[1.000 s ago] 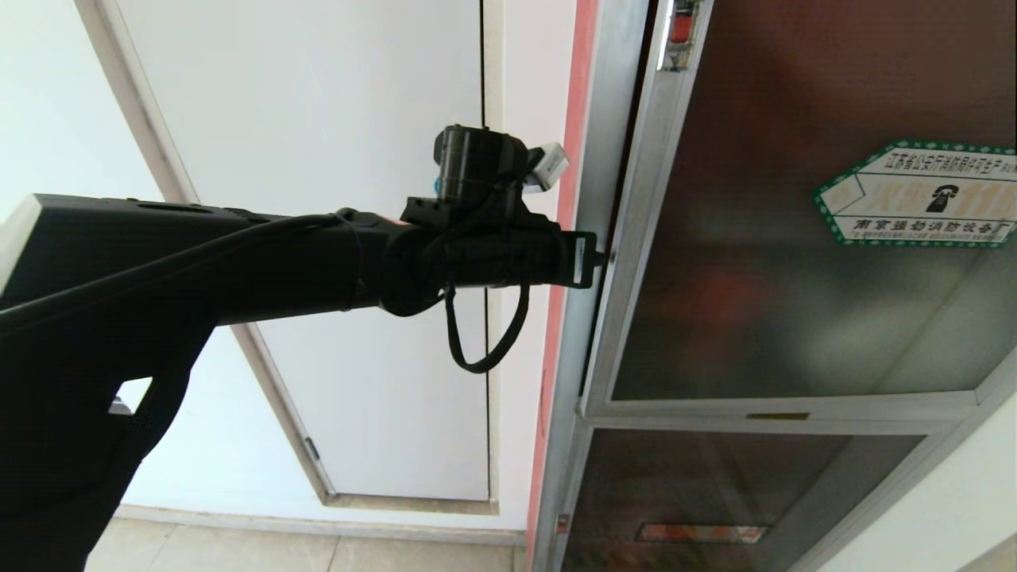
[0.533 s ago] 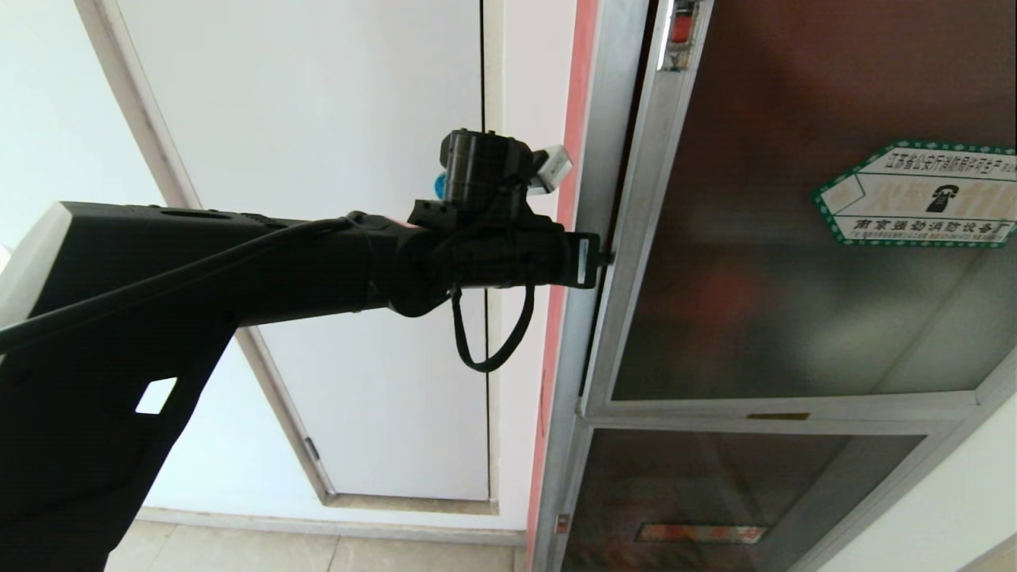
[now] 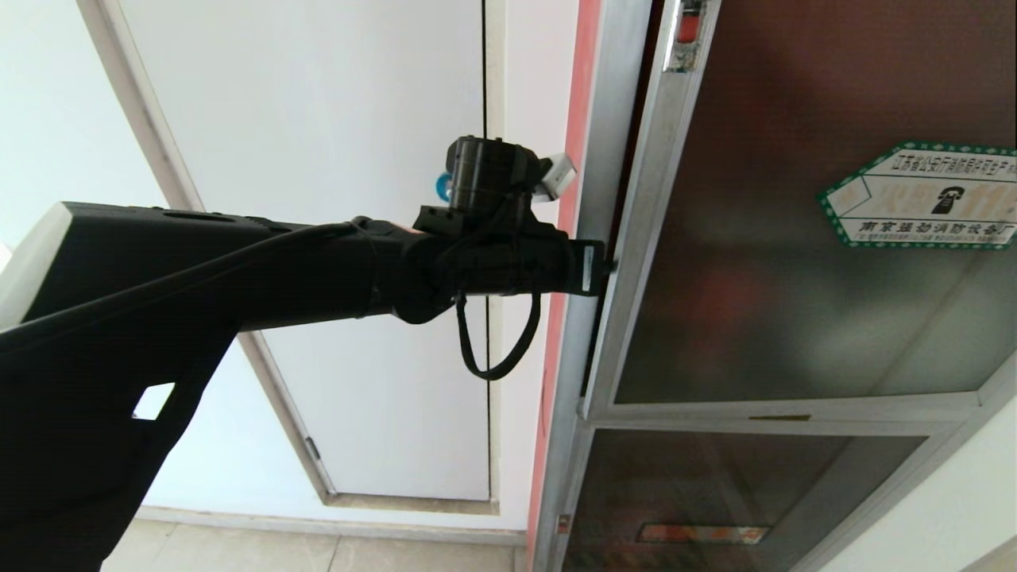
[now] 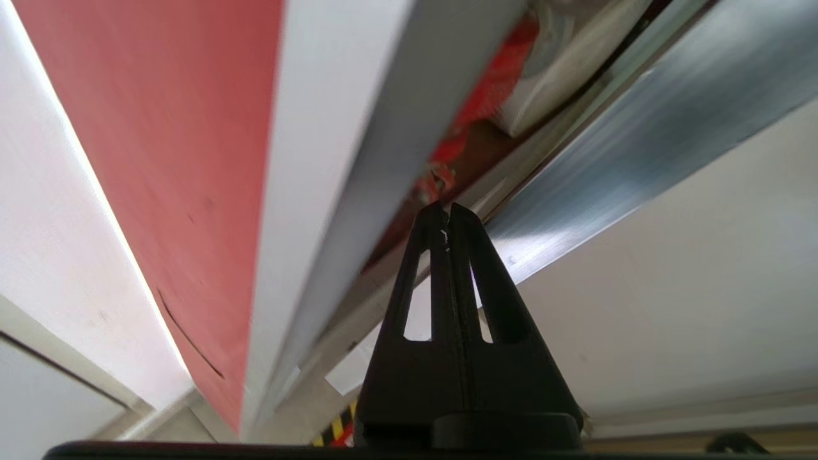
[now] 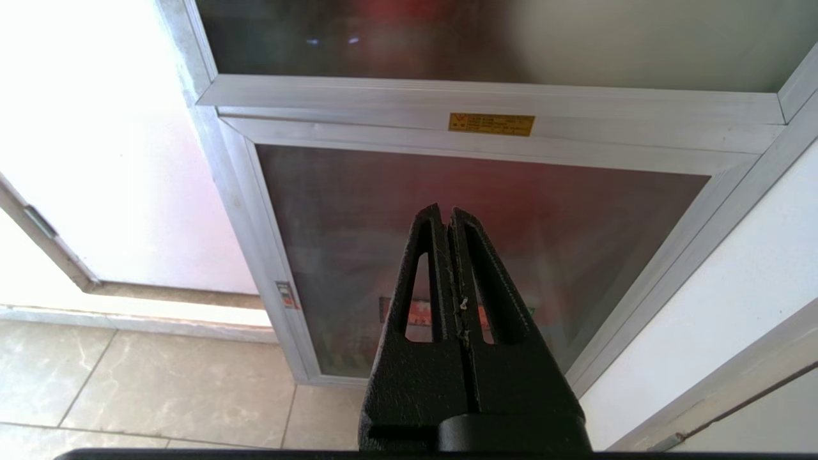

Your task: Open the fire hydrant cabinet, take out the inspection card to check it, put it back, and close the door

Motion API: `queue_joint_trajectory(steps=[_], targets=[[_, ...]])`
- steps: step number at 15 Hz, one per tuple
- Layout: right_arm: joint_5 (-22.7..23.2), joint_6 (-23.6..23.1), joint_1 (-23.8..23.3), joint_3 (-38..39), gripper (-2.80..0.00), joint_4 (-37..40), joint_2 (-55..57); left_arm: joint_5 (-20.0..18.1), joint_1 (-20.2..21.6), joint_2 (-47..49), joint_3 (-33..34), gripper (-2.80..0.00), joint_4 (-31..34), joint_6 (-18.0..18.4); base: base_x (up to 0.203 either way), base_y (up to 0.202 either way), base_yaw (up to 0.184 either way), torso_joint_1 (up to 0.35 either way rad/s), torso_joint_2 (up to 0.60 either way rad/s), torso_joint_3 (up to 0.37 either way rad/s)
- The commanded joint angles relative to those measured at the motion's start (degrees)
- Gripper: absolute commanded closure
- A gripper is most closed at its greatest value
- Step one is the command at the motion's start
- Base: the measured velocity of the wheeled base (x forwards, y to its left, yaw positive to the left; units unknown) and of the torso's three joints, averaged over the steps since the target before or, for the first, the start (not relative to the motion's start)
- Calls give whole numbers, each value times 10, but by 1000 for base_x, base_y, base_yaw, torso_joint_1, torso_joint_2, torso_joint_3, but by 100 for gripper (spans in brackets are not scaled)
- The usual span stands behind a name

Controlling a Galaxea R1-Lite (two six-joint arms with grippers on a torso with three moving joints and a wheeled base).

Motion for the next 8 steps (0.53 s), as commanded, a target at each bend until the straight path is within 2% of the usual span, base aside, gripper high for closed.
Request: queue_joint_trajectory(steps=[1,3,8], targets=[[0,0,0,0,0,0,0,-4,-10,-15,13,0,-1,-9,0,0,0,0,0,0],[0,0,0,0,0,0,0,-5,-19,-23,23,0,-1,-27,0,0,0,0,0,0],[0,0,0,0,0,0,0,-7,-34,-47,55,0,2,-30,0,0,0,0,0,0]])
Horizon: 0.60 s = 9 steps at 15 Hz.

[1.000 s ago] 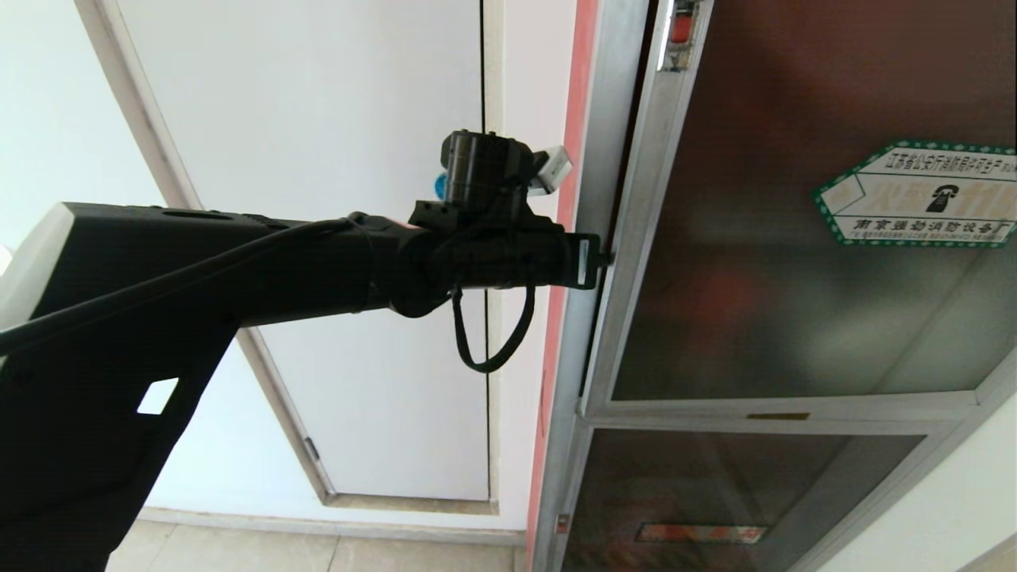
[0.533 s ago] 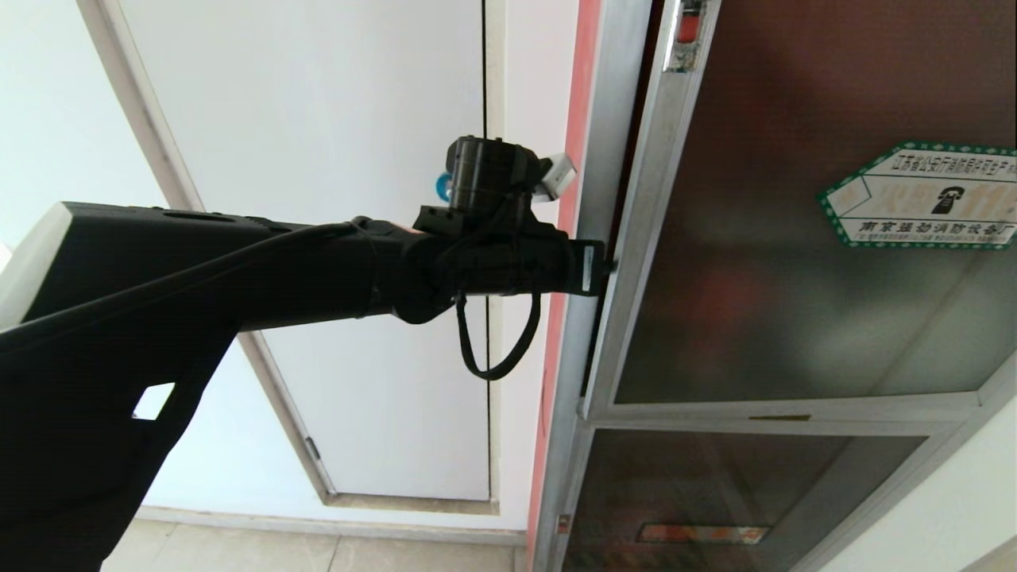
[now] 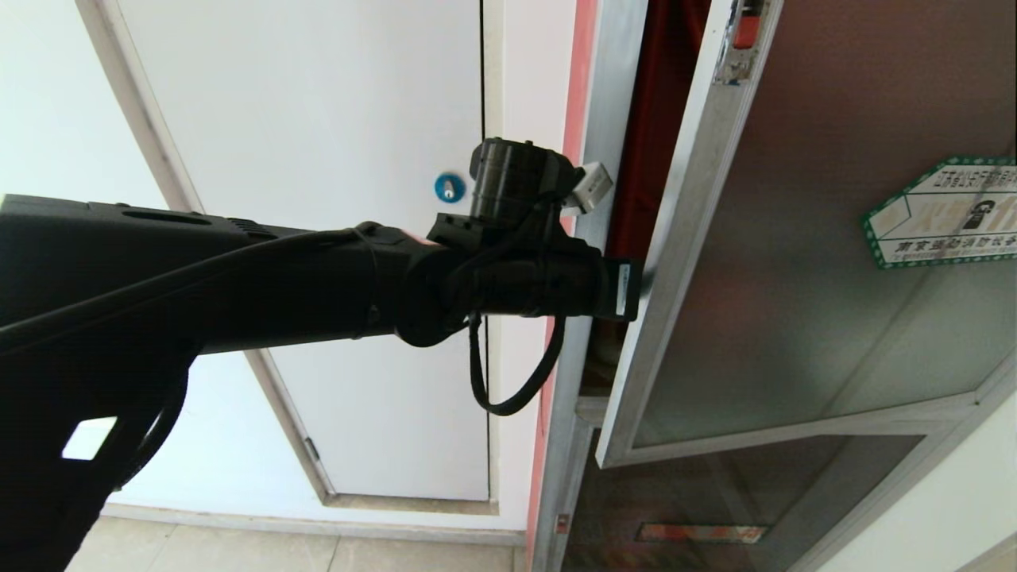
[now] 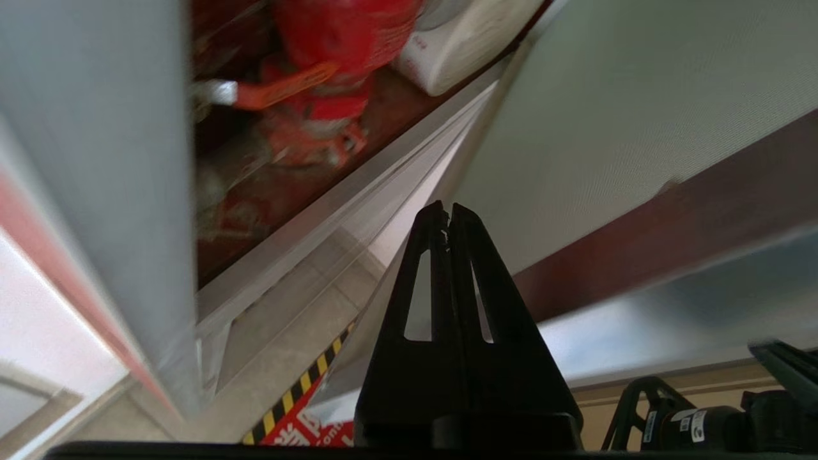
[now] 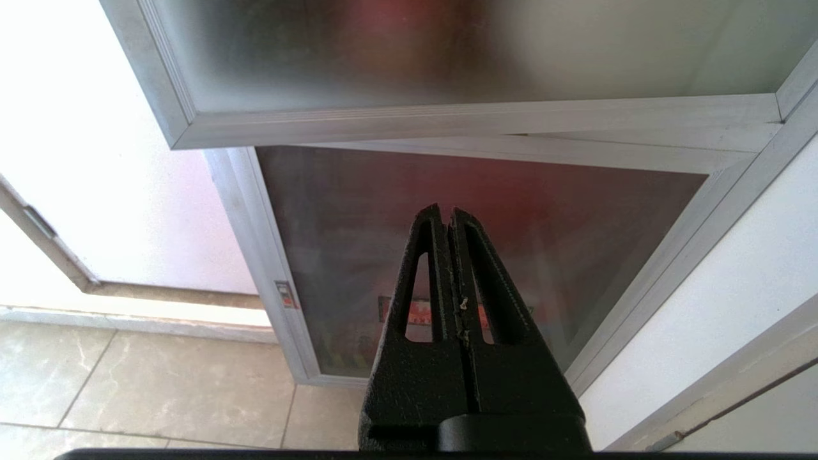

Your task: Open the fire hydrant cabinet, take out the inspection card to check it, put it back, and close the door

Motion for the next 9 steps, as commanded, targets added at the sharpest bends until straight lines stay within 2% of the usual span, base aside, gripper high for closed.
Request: queue_joint_trajectory(steps=[1,5,9], targets=[[0,0,0,0,0,0,0,0,-8,-23,17,0,-1,-1,0,0,0,0,0,0],[0,0,0,0,0,0,0,-1,-29,-66,70,0,-2,1,0,0,0,0,0,0],[0,0,0,0,0,0,0,-1,-44,-75,87,0,-2,1,0,0,0,0,0,0]])
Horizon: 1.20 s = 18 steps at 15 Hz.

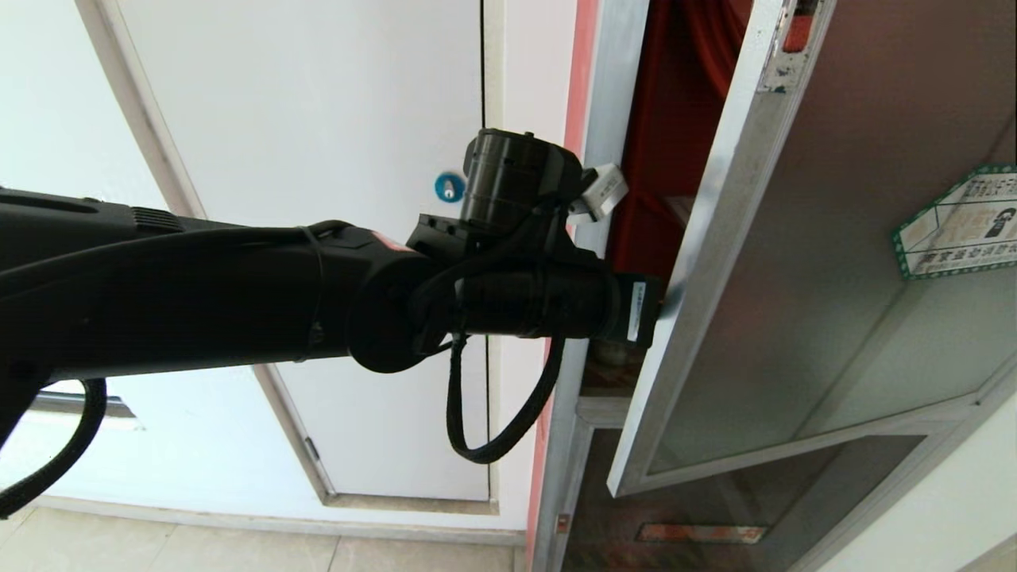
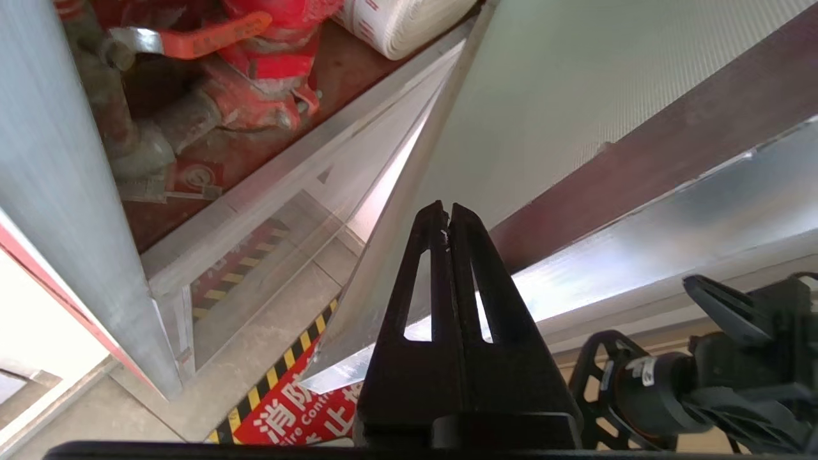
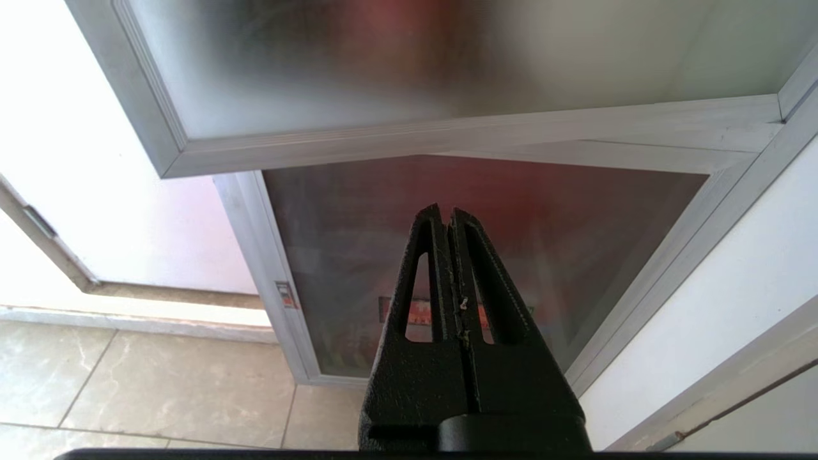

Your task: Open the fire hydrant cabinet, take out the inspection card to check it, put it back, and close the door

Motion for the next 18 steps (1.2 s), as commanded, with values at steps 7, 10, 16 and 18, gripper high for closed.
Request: queue_joint_trajectory(steps=[7,10,16,18], targets=[[0,0,0,0,0,0,0,-1,-55,-35,35,0,3,-19,0,0,0,0,0,0],[0,0,0,0,0,0,0,-1,-74,-52,65,0,2,-19,0,0,0,0,0,0],[0,0,0,0,0,0,0,-2,-112,-75,108,0,0,-20,0,0,0,0,0,0],[0,0,0,0,0,0,0,-1,-129,-76,112,0,0,-21,0,0,0,0,0,0]])
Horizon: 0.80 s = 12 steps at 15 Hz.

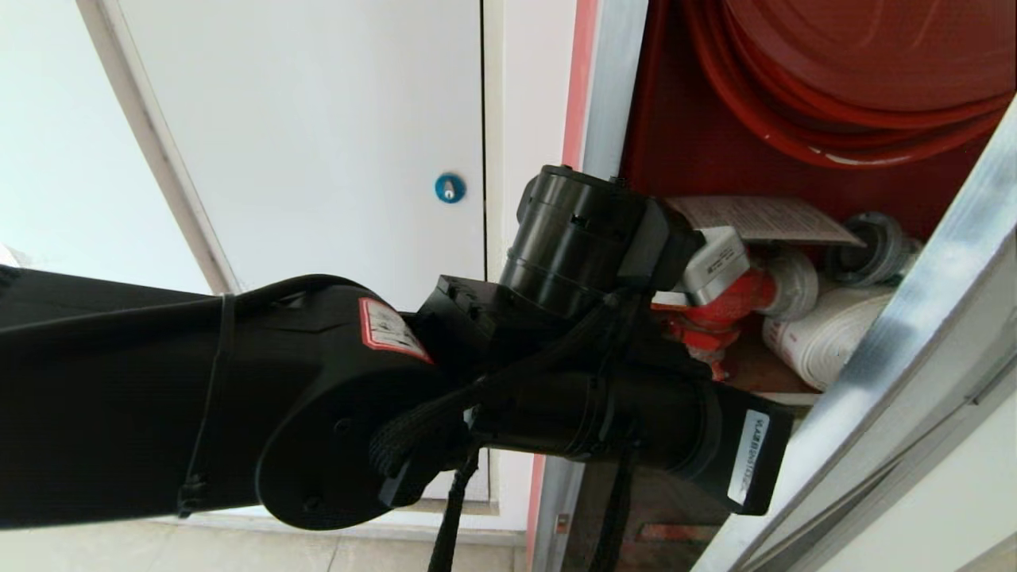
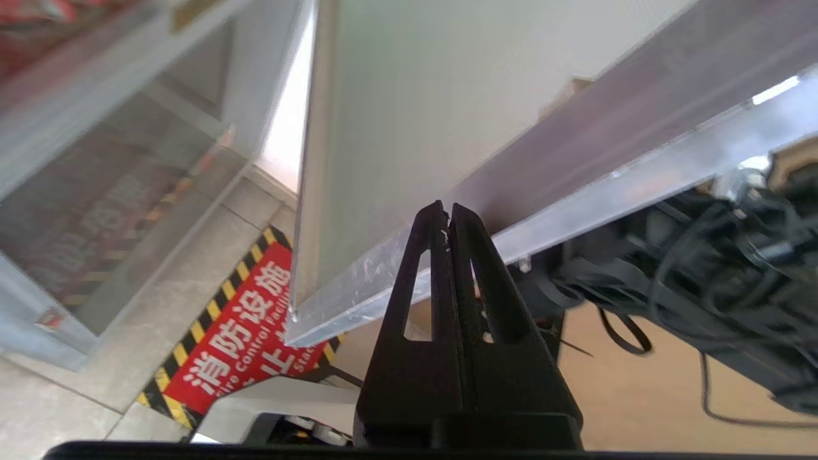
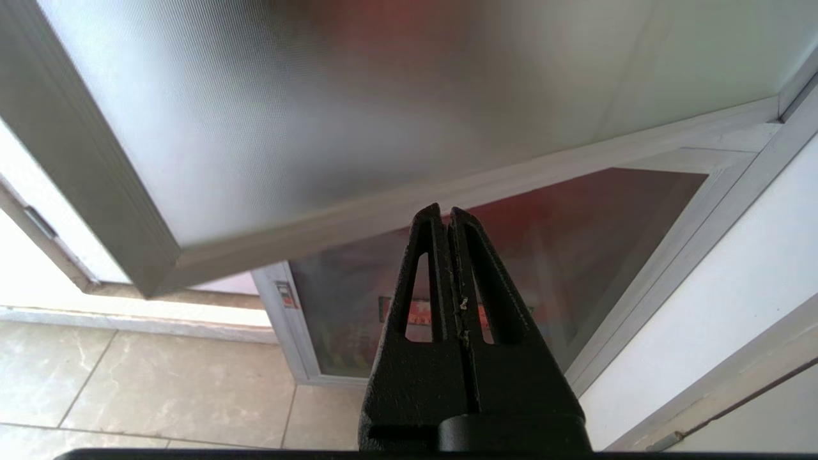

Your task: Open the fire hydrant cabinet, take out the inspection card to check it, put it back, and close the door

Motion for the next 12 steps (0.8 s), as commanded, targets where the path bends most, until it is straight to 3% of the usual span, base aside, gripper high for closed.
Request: queue_joint_trajectory(steps=[1,7,12], targets=[[0,0,0,0,0,0,0,-1,-11,-2,1,0,-1,-1,0,0,0,0,0,0],[0,0,0,0,0,0,0,-1,-65,3,3,0,2,-2,0,0,0,0,0,0],[0,0,0,0,0,0,0,0,-84,13,8,0,-1,3,0,0,0,0,0,0]])
